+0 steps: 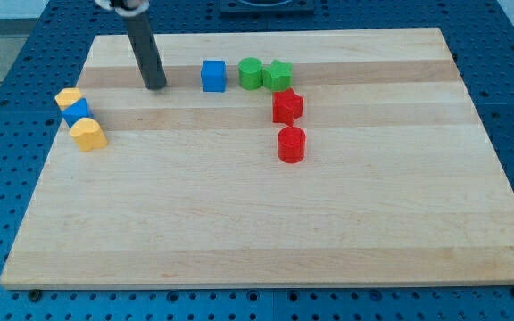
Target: Place the yellow blocks below the blue triangle
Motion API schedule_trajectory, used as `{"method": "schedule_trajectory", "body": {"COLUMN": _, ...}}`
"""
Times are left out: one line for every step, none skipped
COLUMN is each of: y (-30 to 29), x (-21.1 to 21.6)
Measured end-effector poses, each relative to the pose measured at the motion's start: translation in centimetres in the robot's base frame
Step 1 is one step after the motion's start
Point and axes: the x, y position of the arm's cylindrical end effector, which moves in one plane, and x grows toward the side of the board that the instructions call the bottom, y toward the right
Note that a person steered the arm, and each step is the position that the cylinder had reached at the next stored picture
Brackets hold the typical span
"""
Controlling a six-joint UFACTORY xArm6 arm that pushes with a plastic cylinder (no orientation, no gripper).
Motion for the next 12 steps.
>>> {"method": "schedule_trajectory", "body": {"y": -4.0, "x": -4.7}}
{"method": "schedule_trajectory", "body": {"y": -8.4, "x": -3.5}}
{"method": "schedule_trajectory", "body": {"y": -11.6, "x": -1.2}}
{"method": "schedule_trajectory", "body": {"y": -11.5, "x": 1.8}}
{"method": "schedule_trajectory", "body": {"y": -11.5, "x": 7.0}}
{"method": "schedule_trajectory", "body": {"y": -11.6, "x": 8.9}}
{"method": "schedule_trajectory", "body": {"y": -11.6, "x": 11.1}}
{"method": "schedule_trajectory", "body": {"y": -11.6, "x": 12.7}}
{"method": "schedule_trajectory", "body": {"y": -11.2, "x": 13.2}}
{"method": "schedule_trajectory", "body": {"y": -9.9, "x": 14.0}}
{"method": "schedule_trajectory", "body": {"y": -8.8, "x": 16.0}}
{"method": "schedule_trajectory", "body": {"y": -6.8, "x": 16.2}}
